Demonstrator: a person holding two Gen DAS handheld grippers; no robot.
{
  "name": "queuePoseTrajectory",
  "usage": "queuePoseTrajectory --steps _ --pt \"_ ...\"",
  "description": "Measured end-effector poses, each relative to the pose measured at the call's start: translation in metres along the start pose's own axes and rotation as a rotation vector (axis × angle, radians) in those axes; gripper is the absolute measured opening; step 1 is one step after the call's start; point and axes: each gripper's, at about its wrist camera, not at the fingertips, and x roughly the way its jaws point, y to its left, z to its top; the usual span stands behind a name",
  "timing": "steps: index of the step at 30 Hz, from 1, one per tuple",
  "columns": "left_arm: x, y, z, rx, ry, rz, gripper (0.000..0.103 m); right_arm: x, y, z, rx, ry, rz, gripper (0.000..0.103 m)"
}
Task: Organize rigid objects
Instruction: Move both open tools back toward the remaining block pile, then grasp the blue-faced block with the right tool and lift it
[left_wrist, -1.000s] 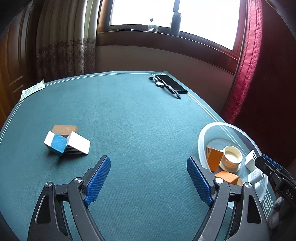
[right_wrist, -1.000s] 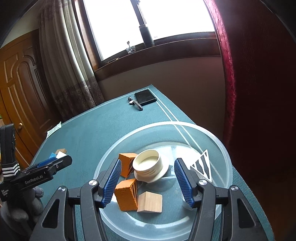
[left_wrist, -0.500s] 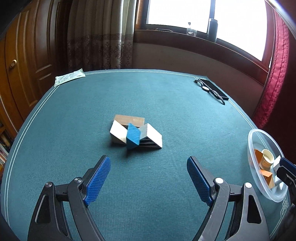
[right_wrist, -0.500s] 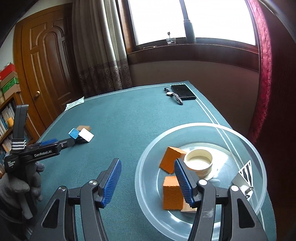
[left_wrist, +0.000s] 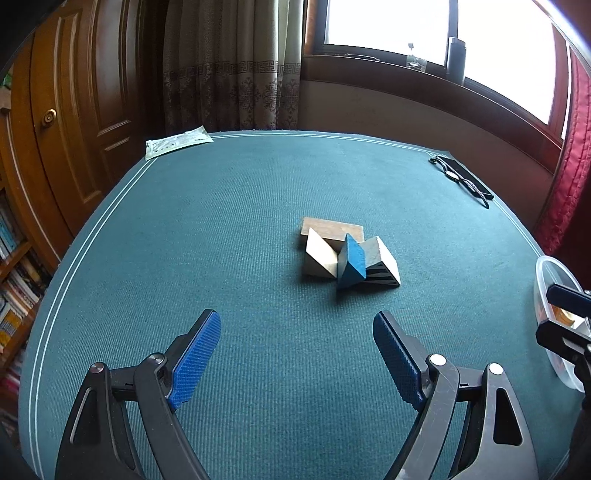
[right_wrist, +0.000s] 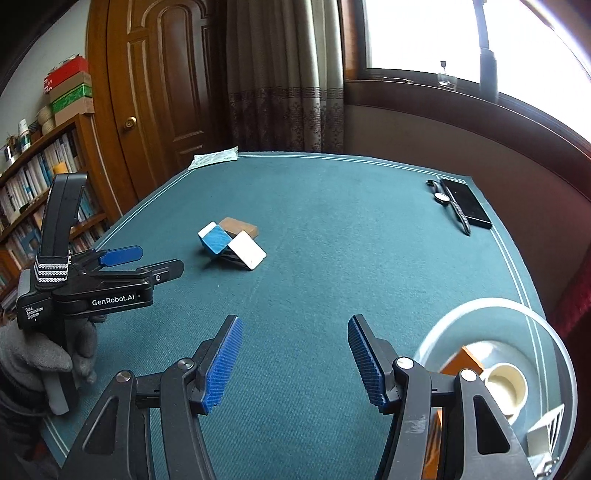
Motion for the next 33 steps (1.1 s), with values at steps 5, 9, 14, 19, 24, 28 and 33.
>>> queuePoseTrajectory --steps 5,9,14,19,24,28,33 --pt "0.004 0.018 -0.002 -0.012 0.013 0.029 0.085 0.029 0.023 0.022 -0.087 0.014 0.056 0.062" --pt "0.006 0.034 -0.004 -0.033 0.020 0.045 0.085 0.053 0.044 0.035 -0.169 0.019 0.085 0.061" --pt "0.006 0.049 -0.007 -0.056 0.023 0.047 0.085 0.078 0.063 0.048 -0.259 0.034 0.103 0.059" --pt "0.008 0.055 -0.008 -0.077 0.032 0.036 0.085 0.098 0.072 0.058 -0.342 0.066 0.114 0.055" --pt "0.008 0.055 -0.008 -0.079 0.030 0.018 0.085 0.112 0.073 0.066 -0.375 0.087 0.121 0.053" --pt "0.007 0.056 -0.009 -0.087 0.030 0.013 0.085 0.119 0.075 0.071 -0.386 0.103 0.140 0.048" --pt "0.008 0.060 -0.008 -0.106 0.031 0.014 0.085 0.126 0.084 0.066 -0.441 0.117 0.141 0.041"
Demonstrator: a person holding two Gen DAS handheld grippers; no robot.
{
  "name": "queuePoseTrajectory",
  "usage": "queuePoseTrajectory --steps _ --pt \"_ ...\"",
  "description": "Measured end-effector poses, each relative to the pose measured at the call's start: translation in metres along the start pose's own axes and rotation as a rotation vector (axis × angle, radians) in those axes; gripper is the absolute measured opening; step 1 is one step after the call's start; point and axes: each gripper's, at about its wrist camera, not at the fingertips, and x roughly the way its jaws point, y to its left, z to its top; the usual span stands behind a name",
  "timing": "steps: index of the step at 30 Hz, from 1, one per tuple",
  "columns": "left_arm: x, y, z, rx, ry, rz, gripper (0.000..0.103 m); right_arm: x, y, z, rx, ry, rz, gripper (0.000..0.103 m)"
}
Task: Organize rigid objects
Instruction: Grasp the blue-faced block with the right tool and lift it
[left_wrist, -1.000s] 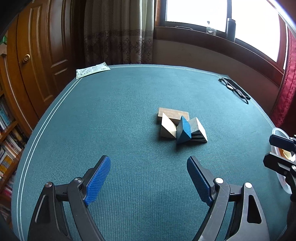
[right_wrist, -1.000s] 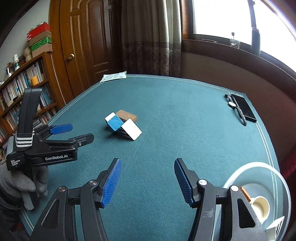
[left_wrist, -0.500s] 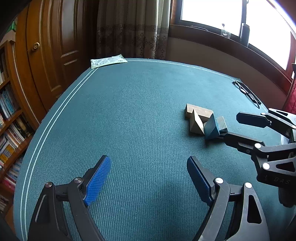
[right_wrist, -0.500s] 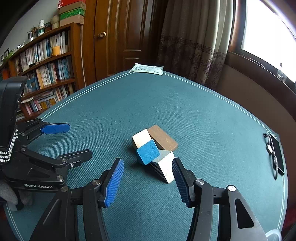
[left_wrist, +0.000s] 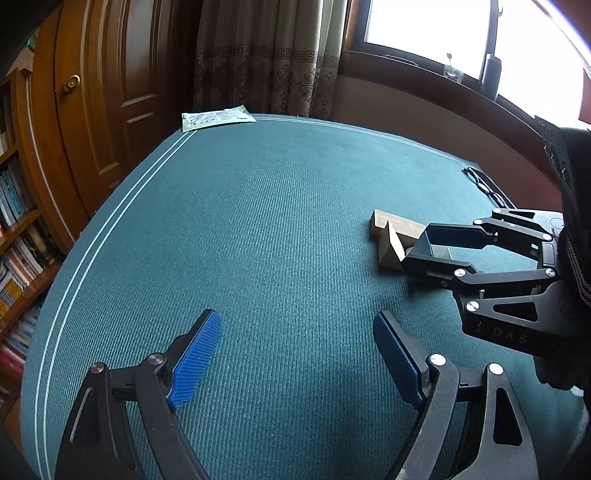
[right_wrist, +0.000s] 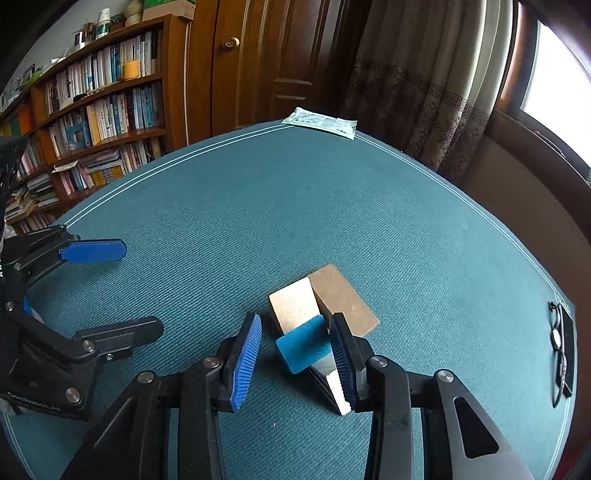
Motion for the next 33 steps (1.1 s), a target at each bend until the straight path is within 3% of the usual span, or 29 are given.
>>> queuePoseTrajectory --steps 17,23,33 --pt "0.000 0.006 0.001 -0.028 -0.002 0.004 0.085 0.014 0.008 -0.002 -0.008 0.027 0.005 0.036" --pt "0.000 0.009 0.000 -0.041 -0.005 0.008 0.085 0.012 0.015 -0.002 0.045 0.013 0.044 0.029" --pt "-0.002 0.006 0.000 -0.033 -0.009 0.018 0.085 -0.003 0.016 -0.031 0.141 0.020 0.107 0.033"
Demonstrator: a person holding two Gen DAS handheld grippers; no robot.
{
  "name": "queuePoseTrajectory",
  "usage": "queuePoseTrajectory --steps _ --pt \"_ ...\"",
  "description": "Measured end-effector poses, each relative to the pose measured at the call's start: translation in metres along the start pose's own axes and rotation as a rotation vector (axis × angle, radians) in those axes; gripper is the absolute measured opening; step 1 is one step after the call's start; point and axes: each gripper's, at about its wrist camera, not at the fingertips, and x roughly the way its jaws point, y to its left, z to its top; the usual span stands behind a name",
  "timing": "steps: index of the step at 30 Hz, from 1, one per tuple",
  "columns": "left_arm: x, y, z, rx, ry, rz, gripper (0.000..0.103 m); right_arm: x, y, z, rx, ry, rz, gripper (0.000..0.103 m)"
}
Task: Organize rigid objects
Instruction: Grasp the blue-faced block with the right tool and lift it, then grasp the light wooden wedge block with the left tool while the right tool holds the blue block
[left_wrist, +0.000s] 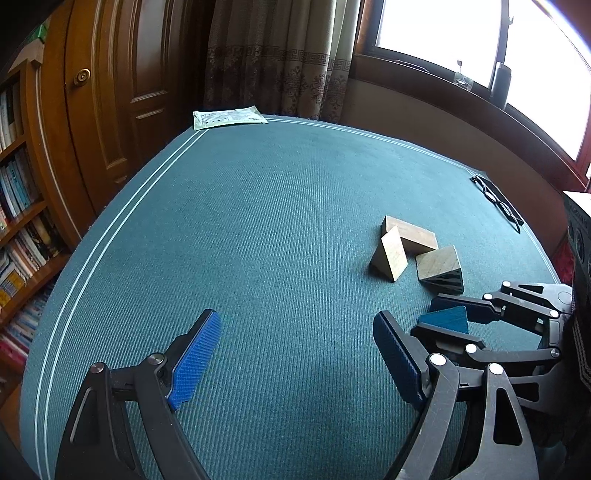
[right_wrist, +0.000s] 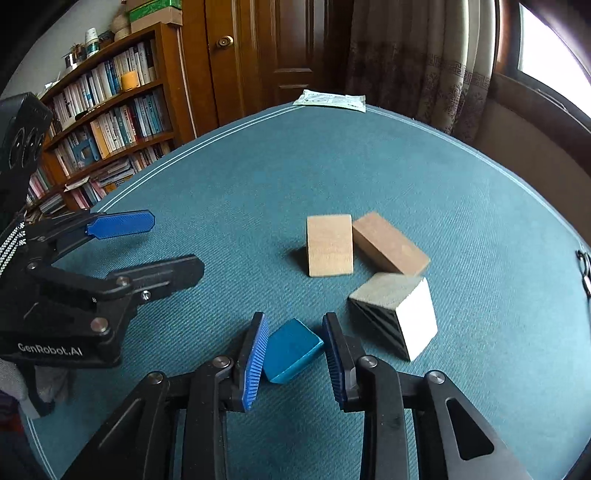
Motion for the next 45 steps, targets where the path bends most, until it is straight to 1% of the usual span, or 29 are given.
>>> queuePoseTrajectory --steps 4,6,7,9,10,14,16,17,21,25,31,34,37,45 --pt "-0.001 -0.002 0.000 0.006 -0.001 0.005 0.085 -0.003 0.004 -0.004 0.006 -0.010 -0.001 0.035" --pt "-0.001 -0.002 0.000 0.004 -0.002 0.006 0.085 -0.004 0.007 -0.006 0.011 -0.012 0.004 0.041" --pt "-0.001 -0.001 0.000 0.002 -0.003 0.006 0.085 -0.004 0.008 -0.007 0.012 -0.012 0.007 0.043" --pt "0.000 0.000 0.000 -0.002 -0.003 0.008 0.085 -0.006 0.010 -0.011 0.011 -0.013 0.011 0.050" --pt "0.000 0.000 0.001 -0.004 -0.002 0.009 0.085 -0.008 0.012 -0.014 0.009 -0.015 0.009 0.050" --pt "0.001 -0.002 -0.001 0.002 0.002 0.014 0.085 -0.012 0.016 -0.021 0.006 -0.027 -0.026 0.050" --pt "0.000 -0.003 -0.001 0.007 0.001 0.015 0.085 -0.013 0.018 -0.021 0.019 -0.030 -0.060 0.042" --pt "-0.001 -0.004 -0.001 0.009 0.000 0.016 0.085 -0.014 0.018 -0.021 0.032 -0.030 -0.071 0.035" --pt "-0.004 -0.006 0.001 0.020 -0.002 0.018 0.085 -0.019 0.018 -0.028 0.092 -0.040 -0.108 0.035" --pt "-0.006 -0.012 0.004 0.028 0.003 0.016 0.085 -0.031 0.011 -0.042 0.171 -0.054 -0.118 0.035" --pt "-0.001 -0.035 0.015 0.044 0.022 -0.013 0.085 -0.051 -0.001 -0.067 0.256 -0.058 -0.161 0.035" --pt "0.008 -0.049 0.022 0.057 0.033 -0.005 0.085 -0.060 -0.006 -0.076 0.288 -0.065 -0.175 0.035" --pt "0.020 -0.061 0.028 0.063 0.041 0.017 0.085 -0.067 -0.009 -0.083 0.311 -0.076 -0.181 0.035" --pt "0.050 -0.079 0.042 0.033 0.046 0.052 0.085 -0.070 -0.012 -0.089 0.331 -0.086 -0.167 0.035"
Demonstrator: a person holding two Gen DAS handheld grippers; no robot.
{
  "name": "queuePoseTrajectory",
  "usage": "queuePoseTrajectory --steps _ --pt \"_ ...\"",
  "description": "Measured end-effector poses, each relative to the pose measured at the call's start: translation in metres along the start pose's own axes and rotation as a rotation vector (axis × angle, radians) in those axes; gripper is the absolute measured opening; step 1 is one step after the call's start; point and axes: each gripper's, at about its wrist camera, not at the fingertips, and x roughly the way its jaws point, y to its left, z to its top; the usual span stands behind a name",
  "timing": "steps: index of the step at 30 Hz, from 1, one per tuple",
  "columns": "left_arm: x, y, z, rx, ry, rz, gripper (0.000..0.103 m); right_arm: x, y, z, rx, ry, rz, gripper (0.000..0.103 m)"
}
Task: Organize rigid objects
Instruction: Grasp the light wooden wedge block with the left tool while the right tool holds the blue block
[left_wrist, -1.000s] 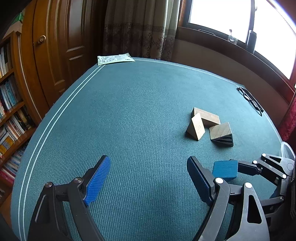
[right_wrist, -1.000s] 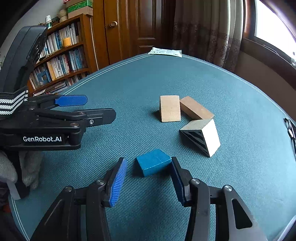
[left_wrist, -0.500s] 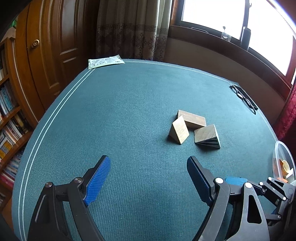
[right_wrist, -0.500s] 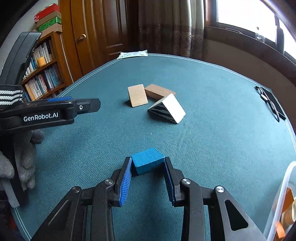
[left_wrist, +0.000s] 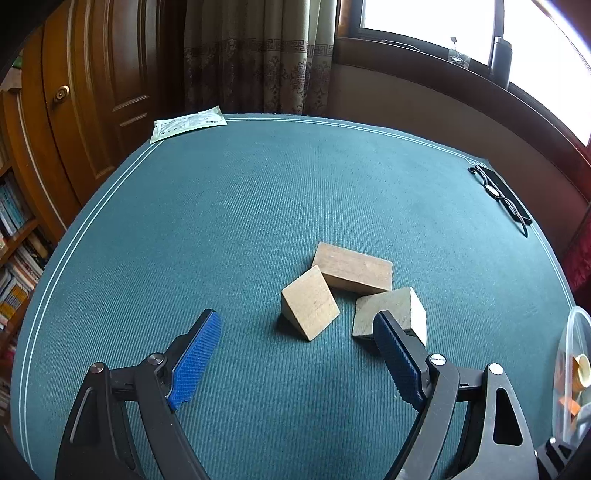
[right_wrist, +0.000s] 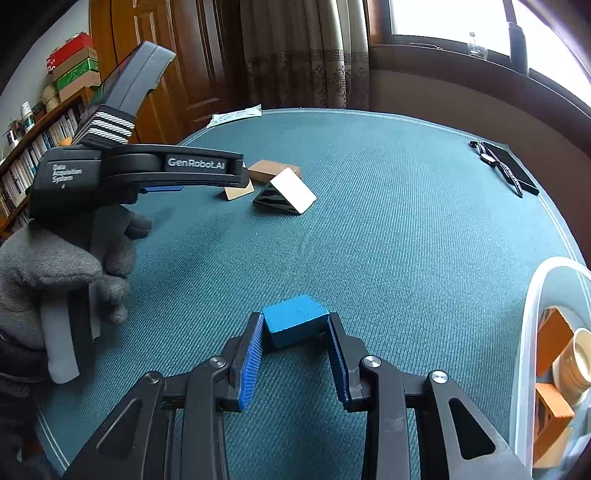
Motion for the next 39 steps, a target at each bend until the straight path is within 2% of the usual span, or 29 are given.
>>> queuePoseTrajectory --steps 4,9,15,21,27,31,39 --pt "0.013 -0.004 0.005 -0.006 -0.015 0.030 0.085 0.000 0.000 0.000 0.003 -0.004 0.001 0.035" --pt "0.025 0.006 0.001 -0.032 0.015 0.051 0.085 0.000 -0.001 -0.001 0.007 -0.004 -0.002 0.035" --pt "0.022 0.022 -0.001 -0.057 0.007 0.049 0.085 0.001 -0.001 -0.001 0.009 -0.002 -0.005 0.035" --pt "0.018 0.017 -0.002 0.000 -0.013 0.105 0.085 0.000 -0.002 -0.001 0.015 -0.003 -0.009 0.035" --pt "0.012 0.032 -0.003 0.000 -0.021 0.153 0.084 0.000 -0.001 -0.002 0.012 -0.001 -0.006 0.035" --pt "0.011 0.037 -0.004 -0.013 -0.016 0.141 0.084 0.000 -0.002 -0.002 0.012 0.000 -0.007 0.035" --pt "0.013 0.049 0.000 -0.038 -0.021 0.182 0.085 0.000 -0.001 -0.003 0.012 0.000 -0.006 0.035"
